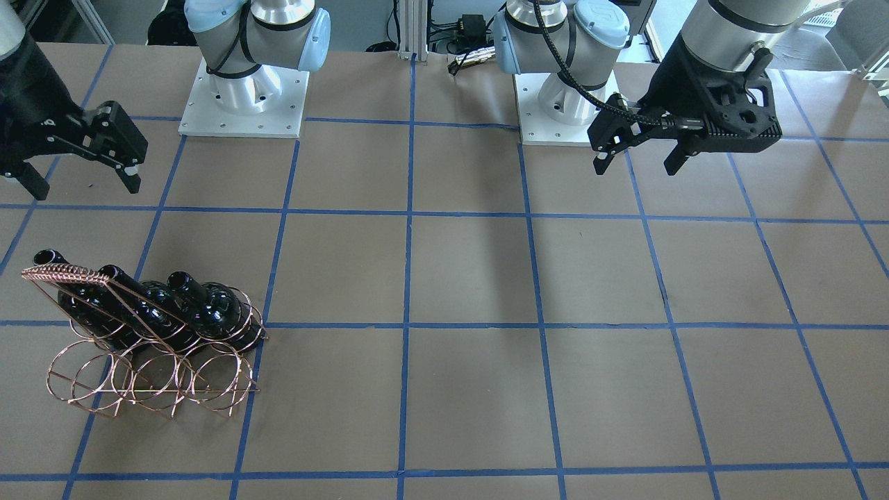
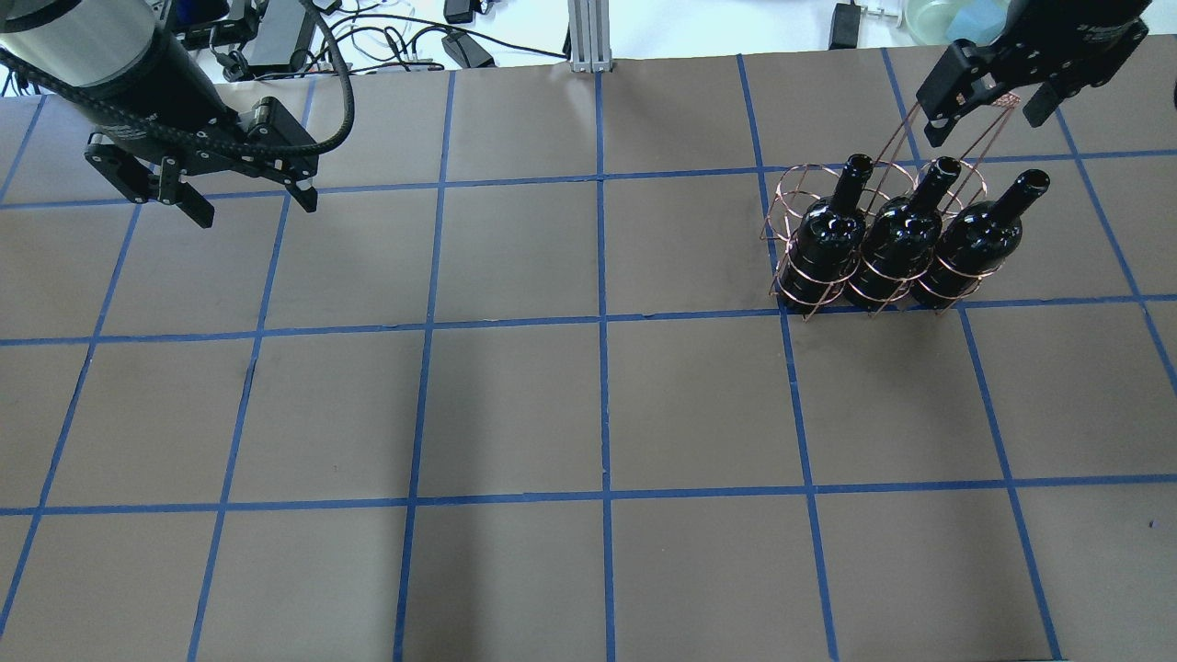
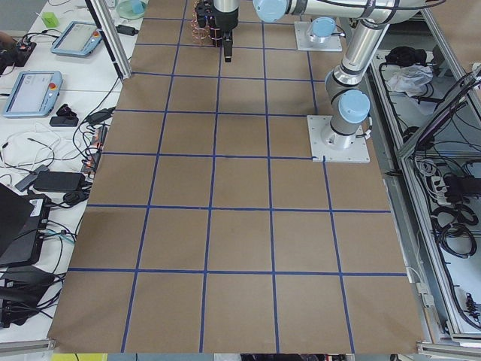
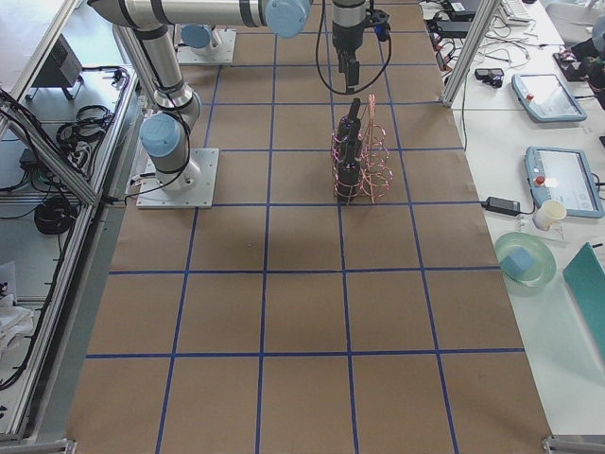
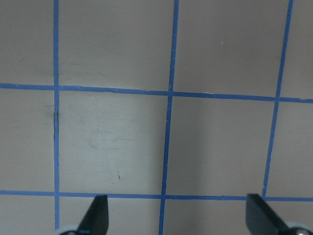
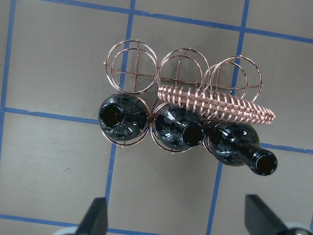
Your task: Place wine into wine basket
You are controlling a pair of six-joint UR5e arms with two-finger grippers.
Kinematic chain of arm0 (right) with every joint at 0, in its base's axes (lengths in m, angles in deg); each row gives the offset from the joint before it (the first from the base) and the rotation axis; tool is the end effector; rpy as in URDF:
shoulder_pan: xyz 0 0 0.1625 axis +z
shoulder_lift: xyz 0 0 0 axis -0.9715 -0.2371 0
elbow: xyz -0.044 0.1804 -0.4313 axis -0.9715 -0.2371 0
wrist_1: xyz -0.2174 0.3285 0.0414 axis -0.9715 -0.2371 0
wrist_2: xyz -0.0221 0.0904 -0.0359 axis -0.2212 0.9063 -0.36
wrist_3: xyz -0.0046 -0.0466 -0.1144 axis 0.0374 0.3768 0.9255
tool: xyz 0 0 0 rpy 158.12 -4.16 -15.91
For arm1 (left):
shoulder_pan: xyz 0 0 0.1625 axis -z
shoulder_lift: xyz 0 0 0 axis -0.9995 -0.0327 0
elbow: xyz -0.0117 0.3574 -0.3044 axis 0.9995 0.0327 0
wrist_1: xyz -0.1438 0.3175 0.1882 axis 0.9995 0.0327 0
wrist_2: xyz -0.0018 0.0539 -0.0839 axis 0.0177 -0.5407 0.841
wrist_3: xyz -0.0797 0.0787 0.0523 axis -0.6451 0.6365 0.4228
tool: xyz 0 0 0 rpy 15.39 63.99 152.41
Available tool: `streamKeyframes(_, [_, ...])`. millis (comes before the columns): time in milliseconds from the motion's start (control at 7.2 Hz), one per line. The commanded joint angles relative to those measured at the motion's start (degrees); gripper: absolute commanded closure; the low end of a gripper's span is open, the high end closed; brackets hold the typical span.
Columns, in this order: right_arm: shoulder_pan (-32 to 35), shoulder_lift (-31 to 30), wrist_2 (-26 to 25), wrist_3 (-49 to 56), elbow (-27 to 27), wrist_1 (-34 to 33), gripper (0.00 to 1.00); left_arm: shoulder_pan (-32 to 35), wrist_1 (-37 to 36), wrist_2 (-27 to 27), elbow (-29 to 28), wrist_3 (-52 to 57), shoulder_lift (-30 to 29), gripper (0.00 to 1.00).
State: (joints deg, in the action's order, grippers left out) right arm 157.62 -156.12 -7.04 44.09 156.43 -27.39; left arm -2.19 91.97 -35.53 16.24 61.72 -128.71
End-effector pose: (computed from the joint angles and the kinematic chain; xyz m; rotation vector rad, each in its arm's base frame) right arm 0.0587 -0.5023 0.5589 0.1728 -3.1144 0.1603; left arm -0.1071 -0.4670 0.5399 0.0833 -3.0871 0.0125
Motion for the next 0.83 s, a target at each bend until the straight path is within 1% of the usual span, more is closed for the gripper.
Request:
streamKeyframes(0, [7.91,-1.81,-0.27,-12.56,0.59,1.41,0.0,5.79,-0.63,-0.34,-0.03,-0.44,0.32,0.0])
streamKeyframes(139, [10.48,-1.55,-0.01,-18.11,0.59,1.06,0.0,6.34,-0.81,-2.69,-0.03,-0.44,0.67,0.0])
streamKeyframes(417, [10.77,-1.29,-0.62,-18.26,0.68,0.7,0.0,5.82,-0.99,-3.59,-0.11,0.26,1.03,0.0])
streamKeyframes(556, [10.77,-1.28,-0.62,-18.17,0.85,0.7,0.0,5.64,-1.08,-5.16,-0.11,0.35,1.03,0.0])
streamKeyframes(694, [10.77,-1.28,-0.62,-18.17,0.94,0.62,0.0,5.64,-1.08,-5.18,-0.03,0.18,0.86,0.0])
